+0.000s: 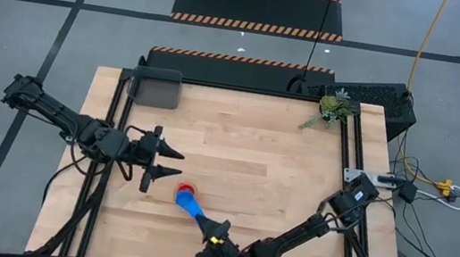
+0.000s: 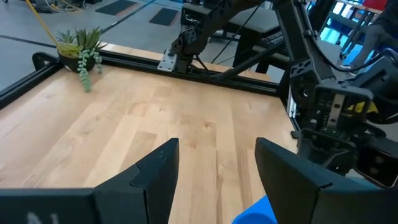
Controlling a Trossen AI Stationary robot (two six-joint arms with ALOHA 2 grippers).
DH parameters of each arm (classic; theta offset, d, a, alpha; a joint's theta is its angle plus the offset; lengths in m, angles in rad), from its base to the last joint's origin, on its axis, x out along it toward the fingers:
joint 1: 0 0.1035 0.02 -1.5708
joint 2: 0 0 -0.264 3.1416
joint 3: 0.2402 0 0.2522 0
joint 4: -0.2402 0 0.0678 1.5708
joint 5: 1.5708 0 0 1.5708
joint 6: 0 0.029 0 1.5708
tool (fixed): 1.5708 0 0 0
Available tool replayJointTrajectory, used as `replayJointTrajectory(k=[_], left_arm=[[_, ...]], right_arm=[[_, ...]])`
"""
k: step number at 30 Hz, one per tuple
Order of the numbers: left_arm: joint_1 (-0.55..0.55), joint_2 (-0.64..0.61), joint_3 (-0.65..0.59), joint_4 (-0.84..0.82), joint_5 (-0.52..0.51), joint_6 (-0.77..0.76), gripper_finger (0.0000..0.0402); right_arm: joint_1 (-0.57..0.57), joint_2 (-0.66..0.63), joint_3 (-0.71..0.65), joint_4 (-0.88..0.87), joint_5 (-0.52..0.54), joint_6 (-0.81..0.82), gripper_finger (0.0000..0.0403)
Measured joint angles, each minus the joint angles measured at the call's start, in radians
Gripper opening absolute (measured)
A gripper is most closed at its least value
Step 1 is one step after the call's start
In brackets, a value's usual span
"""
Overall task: Nest measuring cups in basket
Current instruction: Stack the blue measuring cup on top of the red measuring cup
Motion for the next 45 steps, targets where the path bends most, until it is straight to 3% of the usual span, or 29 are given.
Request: replayJointTrajectory(k=[12, 18, 45], left_arm=[[0.0, 0.0, 0.0, 0.0, 0.0, -0.001, 0.0211], [0.0, 0.0, 0.0, 0.001, 0.0, 0.0, 0.0211], [0.0, 0.0, 0.0, 0.001, 0.0, 0.004, 0.0211]], right_arm=[[-0.029, 0.0, 0.0, -0.075, -0.012, 0.135, 0.0], [-0.042, 0.0, 0.0, -0.175, -0.097, 0.209, 0.0], [-0.069, 0.0, -0.001, -0.229, -0.115, 0.215, 0.0]])
